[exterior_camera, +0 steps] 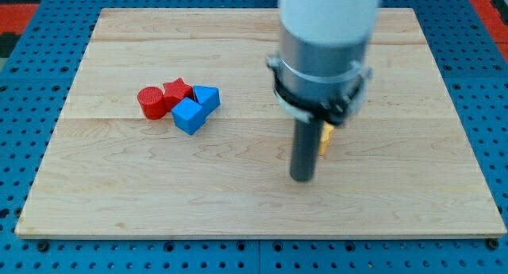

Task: Push the yellow heart into the hexagon

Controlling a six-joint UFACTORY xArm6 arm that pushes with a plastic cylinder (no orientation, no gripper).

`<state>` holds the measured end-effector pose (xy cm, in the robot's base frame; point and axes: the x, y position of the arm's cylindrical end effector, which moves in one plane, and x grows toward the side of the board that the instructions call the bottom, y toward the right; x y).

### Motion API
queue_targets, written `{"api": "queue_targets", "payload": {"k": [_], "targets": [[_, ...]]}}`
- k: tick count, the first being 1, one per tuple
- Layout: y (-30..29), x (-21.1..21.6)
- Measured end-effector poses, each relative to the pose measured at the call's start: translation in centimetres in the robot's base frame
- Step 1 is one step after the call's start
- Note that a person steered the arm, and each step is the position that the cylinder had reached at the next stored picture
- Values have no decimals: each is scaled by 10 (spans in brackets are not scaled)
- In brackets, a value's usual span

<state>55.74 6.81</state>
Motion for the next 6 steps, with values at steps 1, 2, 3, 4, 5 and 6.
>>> {"api": "queue_targets", "payload": {"k": [1, 2, 3, 4, 5, 6], "targets": [[0, -26], [-22, -63], [43, -59], [68, -42], [62, -78], [87, -64]]}}
